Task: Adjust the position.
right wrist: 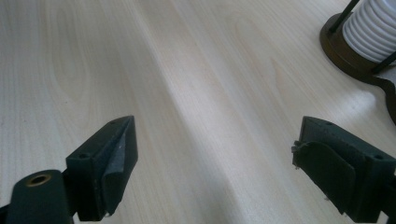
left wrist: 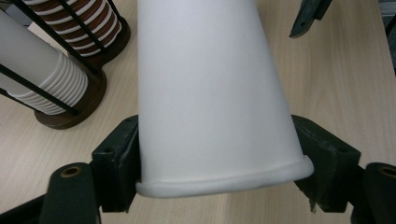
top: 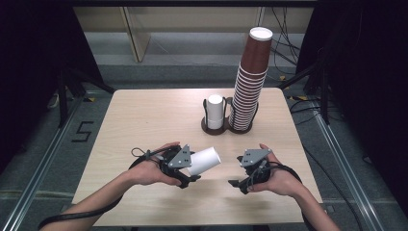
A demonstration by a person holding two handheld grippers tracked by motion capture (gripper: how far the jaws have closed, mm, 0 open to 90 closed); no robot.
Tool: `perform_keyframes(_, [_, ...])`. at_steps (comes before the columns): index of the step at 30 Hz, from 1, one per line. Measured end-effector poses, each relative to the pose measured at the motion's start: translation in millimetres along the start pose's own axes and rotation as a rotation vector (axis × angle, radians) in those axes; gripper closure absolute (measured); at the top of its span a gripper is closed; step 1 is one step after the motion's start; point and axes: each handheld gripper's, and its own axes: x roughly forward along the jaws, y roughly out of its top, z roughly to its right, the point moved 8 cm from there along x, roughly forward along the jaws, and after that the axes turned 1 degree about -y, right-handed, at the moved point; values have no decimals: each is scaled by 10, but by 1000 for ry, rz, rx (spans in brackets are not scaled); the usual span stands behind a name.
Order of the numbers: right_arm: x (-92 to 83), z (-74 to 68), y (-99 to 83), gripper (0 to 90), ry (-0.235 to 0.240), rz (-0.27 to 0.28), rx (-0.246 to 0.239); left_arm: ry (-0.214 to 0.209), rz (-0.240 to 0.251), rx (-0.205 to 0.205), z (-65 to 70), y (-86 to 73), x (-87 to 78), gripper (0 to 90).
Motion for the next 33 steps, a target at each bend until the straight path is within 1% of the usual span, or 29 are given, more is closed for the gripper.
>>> perform_keyframes(1, [4,-17,1,148,10,-1,14,0,3,0,0,0,7,249])
perform_keyframes(2, [1,-33,-2,149,10,-7,32,-4,-5,8,-2,-6,7,249])
perform_keyframes(3, [12,-26,11,151,4,6,17,-7,-14,12,1,-12,5,249])
perform_keyframes(5, [11,-39,16,152,22,-2,9,-16,-19,19,10,-12,15,249])
perform_keyframes(6, [6,-53,16,153,22,-7,26,-21,-20,23,15,-11,20,249])
perform_keyframes(7, [8,-58,21,153,21,-7,26,-30,-40,45,11,-20,13,249])
perform_keyframes(8, [13,-70,25,153,30,-7,20,-46,-56,50,19,-24,7,249])
perform_keyframes(9, [18,-53,35,153,29,-1,-8,-41,-53,55,21,-19,16,249])
perform_keyframes(10, [27,-77,38,153,32,0,15,-45,-55,60,26,-16,22,249])
perform_keyframes(11, [31,-66,46,153,39,-1,-10,-47,-58,64,33,-14,28,249])
perform_keyframes(12, [38,-69,54,153,36,4,-13,-48,-48,48,51,-5,44,249])
perform_keyframes(13, [39,-76,61,153,40,2,-13,-55,-68,73,48,-15,42,249])
perform_keyframes(14, [40,-67,78,153,36,10,-40,-61,-73,79,56,-16,49,249])
perform_keyframes(15, [39,-79,89,153,39,12,-36,-67,-78,81,65,-18,56,249])
perform_keyframes(16, [42,-95,101,153,50,15,-33,-81,-85,78,80,-20,61,249])
perform_keyframes(17, [37,-91,122,153,45,23,-53,-78,-72,71,91,-14,82,249])
perform_keyframes(18, [37,-115,133,153,58,24,-39,-86,-82,81,97,-21,88,250])
perform_keyframes(19, [40,-118,156,153,61,34,-58,-106,-102,88,111,-34,89,250])
perform_keyframes(20, [36,-115,174,153,57,39,-75,-100,-99,90,123,-35,105,250])
perform_keyframes(21, [38,-136,183,153,67,36,-66,-107,-97,88,141,-34,120,250])
perform_keyframes(23, [40,-159,215,153,78,39,-78,-125,-101,91,177,-33,141,251])
perform_keyframes(24, [49,-150,248,153,70,52,-114,-128,-101,91,187,-32,148,251])
perform_keyframes(25, [48,-177,252,153,85,49,-102,-136,-109,99,197,-32,151,251])
perform_keyframes(30, [93,-261,317,154,124,58,-125,-159,-113,106,246,-26,182,251])
perform_keyframes(31, [102,-270,329,154,131,60,-139,-163,-115,108,254,-27,188,251])
perform_keyframes(32, [108,-276,342,156,126,62,-148,-168,-119,112,263,-30,192,251])
perform_keyframes(33, [116,-306,344,157,144,53,-135,-172,-119,113,275,-31,198,252])
